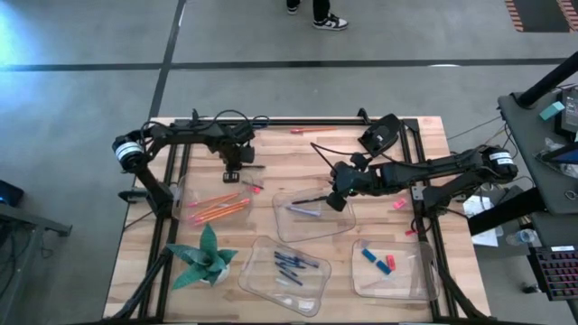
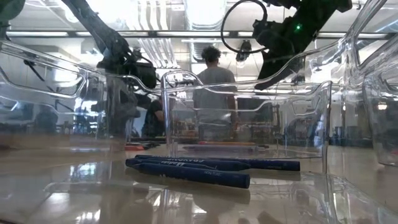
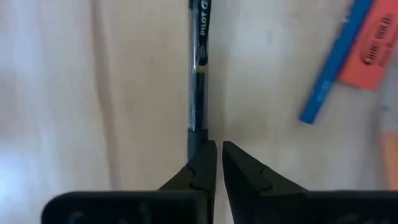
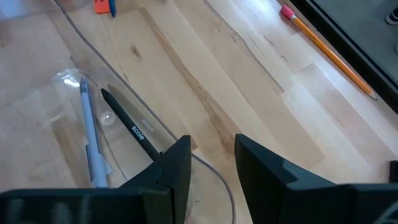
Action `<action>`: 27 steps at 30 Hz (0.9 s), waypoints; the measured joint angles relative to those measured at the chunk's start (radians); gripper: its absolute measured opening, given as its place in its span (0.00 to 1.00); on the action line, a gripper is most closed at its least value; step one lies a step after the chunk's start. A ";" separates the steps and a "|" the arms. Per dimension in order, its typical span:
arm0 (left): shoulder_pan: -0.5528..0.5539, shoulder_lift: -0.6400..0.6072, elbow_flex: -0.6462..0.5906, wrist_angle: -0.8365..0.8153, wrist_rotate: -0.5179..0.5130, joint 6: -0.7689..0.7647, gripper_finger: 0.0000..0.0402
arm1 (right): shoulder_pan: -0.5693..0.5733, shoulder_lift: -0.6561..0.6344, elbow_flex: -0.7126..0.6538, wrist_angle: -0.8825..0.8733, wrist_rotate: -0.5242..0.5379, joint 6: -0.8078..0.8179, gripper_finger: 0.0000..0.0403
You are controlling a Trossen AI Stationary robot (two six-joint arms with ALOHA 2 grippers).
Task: Sort crayons/erasers/pens/pencils in bins
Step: Put the black pen into the top right transparent bin
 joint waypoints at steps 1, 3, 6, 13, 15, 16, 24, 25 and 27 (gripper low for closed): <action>0.000 0.000 0.000 0.008 -0.008 0.000 0.05 | 0.000 0.000 0.000 0.000 0.000 0.000 0.29; -0.002 0.002 -0.001 0.009 -0.011 -0.002 0.07 | 0.000 0.000 0.000 0.000 0.000 0.000 0.29; -0.006 0.000 -0.003 0.007 -0.012 -0.002 0.13 | 0.000 0.000 -0.001 0.000 0.000 -0.001 0.29; -0.022 -0.002 -0.002 -0.001 -0.009 -0.002 0.26 | 0.000 0.000 -0.002 0.000 0.000 -0.002 0.29; -0.026 -0.004 -0.002 -0.004 -0.009 -0.001 0.28 | 0.000 0.000 -0.002 0.000 0.000 -0.003 0.29; -0.028 -0.004 -0.002 -0.004 -0.009 -0.001 0.28 | 0.000 0.000 -0.002 0.000 0.000 -0.003 0.29; -0.028 -0.004 0.050 -0.053 -0.010 -0.001 0.28 | 0.000 0.000 -0.002 0.000 0.000 -0.003 0.29; -0.028 -0.005 0.059 -0.058 -0.011 -0.001 0.28 | 0.000 0.000 -0.002 0.000 0.000 -0.003 0.29; -0.028 -0.006 0.078 -0.054 -0.013 0.001 0.28 | 0.000 0.000 -0.002 0.000 0.000 -0.003 0.29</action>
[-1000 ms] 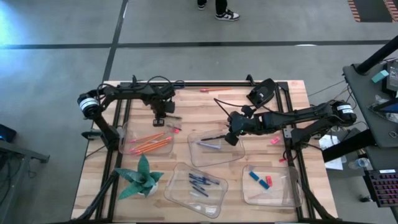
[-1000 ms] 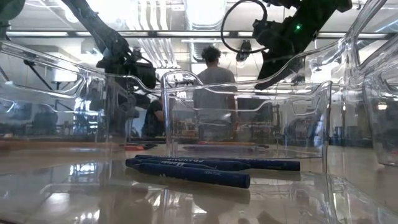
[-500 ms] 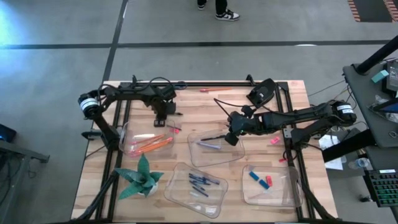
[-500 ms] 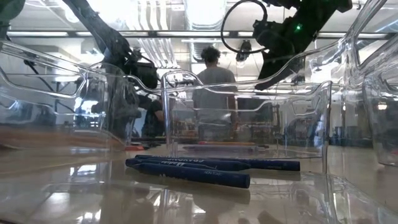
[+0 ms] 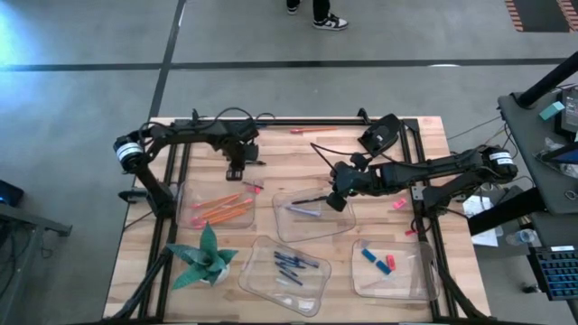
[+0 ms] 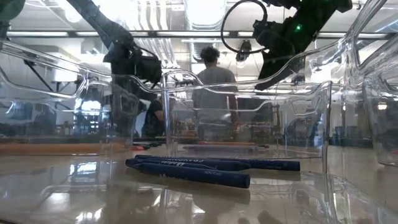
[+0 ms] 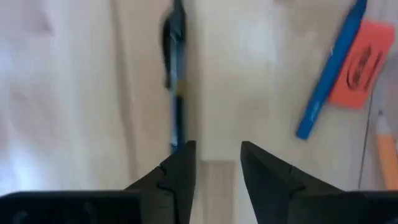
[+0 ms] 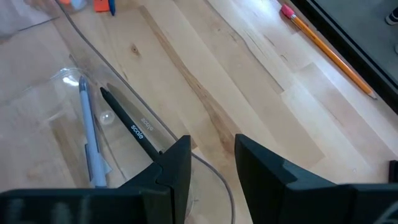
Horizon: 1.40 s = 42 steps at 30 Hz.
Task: Sort crayons/erasers/pens/pencils in bins
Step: Put the black pen into the top right transparent bin
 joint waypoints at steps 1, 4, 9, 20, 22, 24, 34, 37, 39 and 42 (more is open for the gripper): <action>0.000 0.000 0.007 0.007 0.000 0.006 0.28 | 0.000 0.000 0.000 0.000 0.000 0.000 0.29; 0.000 0.006 0.012 0.051 -0.001 0.030 0.28 | 0.000 0.000 0.000 0.000 0.000 0.000 0.29; 0.000 0.032 0.008 0.110 -0.001 0.033 0.28 | 0.000 0.000 0.000 -0.001 0.000 0.000 0.29; 0.012 0.110 0.008 0.161 -0.023 0.055 0.28 | 0.000 0.000 -0.001 -0.001 0.000 0.000 0.29; 0.015 0.124 0.009 0.163 -0.024 0.056 0.28 | 0.000 0.000 -0.002 -0.001 -0.001 0.000 0.29; 0.016 0.137 0.008 0.164 -0.029 0.051 0.28 | 0.000 0.000 -0.002 -0.001 -0.001 0.000 0.29; 0.024 0.147 0.008 0.151 -0.007 -0.020 0.05 | 0.000 0.000 -0.017 -0.001 0.000 0.003 0.29; 0.028 0.147 0.009 0.155 -0.007 -0.080 0.03 | 0.000 0.000 -0.026 0.002 0.000 0.004 0.29; 0.028 0.143 0.009 0.156 -0.009 -0.083 0.04 | 0.000 0.000 -0.034 0.015 0.001 0.003 0.29; 0.028 0.124 0.021 0.146 -0.009 -0.086 0.04 | 0.000 0.000 -0.038 0.041 0.001 0.002 0.29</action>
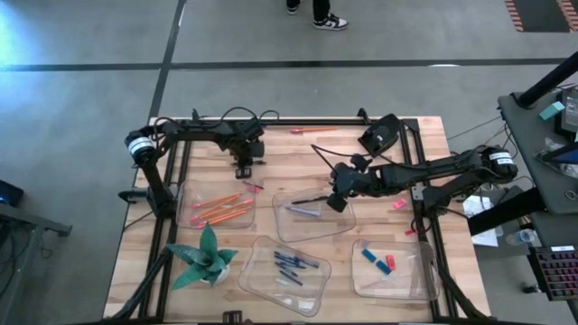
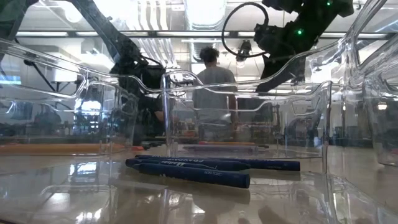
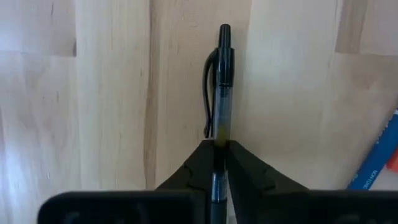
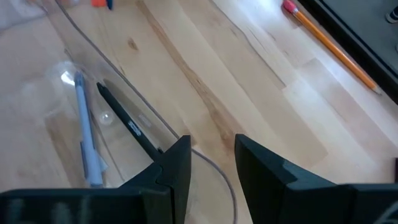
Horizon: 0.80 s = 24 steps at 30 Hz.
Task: Sort crayons/erasers/pens/pencils in bins
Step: Put the black pen into the top right transparent bin
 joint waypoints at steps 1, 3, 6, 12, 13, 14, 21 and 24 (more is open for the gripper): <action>0.000 -0.011 0.004 0.002 -0.003 -0.006 0.04 | 0.000 0.000 0.000 0.010 0.000 -0.005 0.29; 0.003 -0.036 0.019 0.026 -0.025 -0.020 0.04 | 0.000 0.000 0.001 0.026 0.001 -0.017 0.29; 0.009 -0.121 0.040 0.045 -0.021 -0.026 0.04 | 0.000 0.000 0.009 0.045 0.008 -0.036 0.29; 0.009 -0.271 0.043 0.158 0.057 -0.172 0.04 | 0.000 0.000 0.016 0.113 0.010 -0.005 0.29; 0.007 -0.297 0.043 0.185 0.089 -0.209 0.04 | 0.000 0.000 0.016 0.137 0.012 -0.001 0.29; 0.001 -0.321 0.040 0.216 0.123 -0.245 0.04 | 0.000 0.001 0.016 0.167 0.014 -0.003 0.29; -0.101 -0.443 -0.006 0.392 0.227 -0.412 0.04 | 0.000 0.050 0.013 0.453 0.009 -0.137 0.29; -0.173 -0.481 -0.048 0.422 0.224 -0.467 0.04 | 0.000 0.083 0.013 0.560 0.002 -0.172 0.29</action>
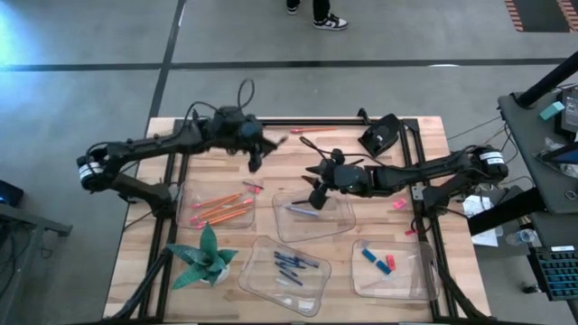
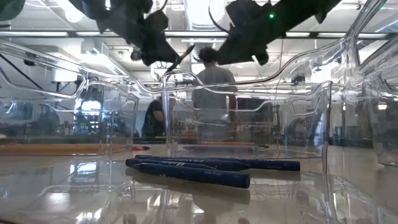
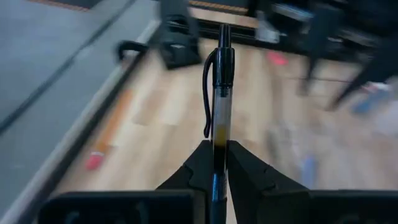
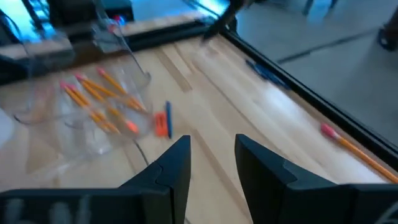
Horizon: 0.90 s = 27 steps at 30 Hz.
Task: Sort crayons/erasers/pens/pencils in bins
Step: Put the black pen into the top right transparent bin
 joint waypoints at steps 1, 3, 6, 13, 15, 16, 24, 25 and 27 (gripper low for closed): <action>-0.028 -0.012 -0.018 0.011 -0.001 -0.004 0.04 | 0.000 0.008 0.000 0.031 -0.006 -0.004 0.30; -0.088 -0.035 -0.063 0.065 -0.017 -0.038 0.04 | -0.002 0.024 0.000 0.078 -0.039 -0.018 0.31; -0.173 -0.078 -0.134 0.161 -0.114 -0.081 0.04 | -0.005 0.043 0.006 0.143 -0.142 -0.061 0.35; -0.334 -0.176 -0.275 0.339 -0.298 -0.113 0.04 | -0.006 0.044 0.008 0.230 -0.284 -0.182 0.40; -0.369 -0.187 -0.310 0.394 -0.301 -0.114 0.04 | -0.008 0.044 0.008 0.246 -0.281 -0.194 0.41; -0.384 -0.189 -0.325 0.428 -0.301 -0.113 0.04 | -0.008 0.043 0.008 0.255 -0.281 -0.203 0.41; -0.445 -0.156 -0.366 0.529 -0.302 -0.105 0.04 | -0.006 0.045 0.007 0.336 -0.369 -0.219 0.41; -0.448 -0.146 -0.366 0.549 -0.302 -0.105 0.04 | -0.006 0.045 0.007 0.349 -0.369 -0.219 0.41; -0.449 -0.126 -0.366 0.576 -0.301 -0.103 0.04 | -0.006 0.045 0.008 0.369 -0.369 -0.213 0.41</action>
